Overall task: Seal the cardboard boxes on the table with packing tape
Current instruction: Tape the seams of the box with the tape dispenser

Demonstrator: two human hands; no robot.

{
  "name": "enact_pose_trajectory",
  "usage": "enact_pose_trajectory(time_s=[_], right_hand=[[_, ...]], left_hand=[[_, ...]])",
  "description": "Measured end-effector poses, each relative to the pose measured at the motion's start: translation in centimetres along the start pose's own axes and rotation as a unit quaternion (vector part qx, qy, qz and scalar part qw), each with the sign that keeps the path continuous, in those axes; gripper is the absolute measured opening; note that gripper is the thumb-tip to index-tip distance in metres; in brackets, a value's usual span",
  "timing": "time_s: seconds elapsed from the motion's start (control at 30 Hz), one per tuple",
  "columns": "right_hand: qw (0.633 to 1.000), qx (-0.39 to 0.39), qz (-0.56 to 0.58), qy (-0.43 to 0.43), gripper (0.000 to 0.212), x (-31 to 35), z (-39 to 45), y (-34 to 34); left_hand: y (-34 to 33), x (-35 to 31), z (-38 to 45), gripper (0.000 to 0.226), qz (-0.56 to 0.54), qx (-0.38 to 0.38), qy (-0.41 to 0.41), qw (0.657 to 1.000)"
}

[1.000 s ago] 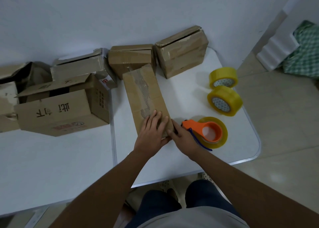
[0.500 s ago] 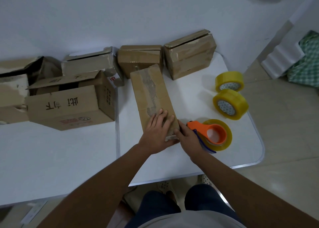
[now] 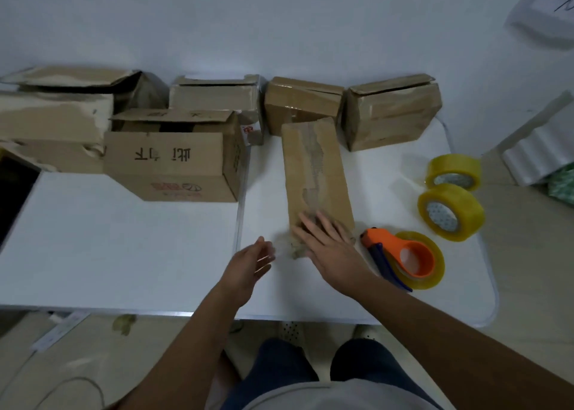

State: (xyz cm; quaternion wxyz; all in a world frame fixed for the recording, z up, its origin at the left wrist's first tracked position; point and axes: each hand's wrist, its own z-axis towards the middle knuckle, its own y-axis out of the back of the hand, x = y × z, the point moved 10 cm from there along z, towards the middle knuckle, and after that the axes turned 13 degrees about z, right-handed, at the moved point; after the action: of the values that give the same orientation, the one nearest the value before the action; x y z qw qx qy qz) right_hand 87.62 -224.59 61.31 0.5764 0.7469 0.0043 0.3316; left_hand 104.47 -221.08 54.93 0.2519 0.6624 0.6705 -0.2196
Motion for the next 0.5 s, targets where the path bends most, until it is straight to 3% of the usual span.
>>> enact_pose_trajectory(time_s=[0.1, 0.23, 0.5], right_hand=[[0.998, -0.007, -0.061, -0.009, 0.057, -0.2, 0.4, -0.9], [0.997, -0.022, -0.075, -0.019, 0.052, -0.2, 0.4, -0.8], [0.994, 0.029, -0.104, 0.014, 0.059, -0.4, 2.7, 0.1]], left_hand=[[-1.2, 1.4, -0.7, 0.037, -0.069, 0.034, 0.03, 0.997], [-1.5, 0.3, -1.2, 0.023, -0.072, 0.048, -0.026, 0.996], [0.0, -0.6, -1.1, 0.014, -0.04, -0.002, -0.09, 0.995]])
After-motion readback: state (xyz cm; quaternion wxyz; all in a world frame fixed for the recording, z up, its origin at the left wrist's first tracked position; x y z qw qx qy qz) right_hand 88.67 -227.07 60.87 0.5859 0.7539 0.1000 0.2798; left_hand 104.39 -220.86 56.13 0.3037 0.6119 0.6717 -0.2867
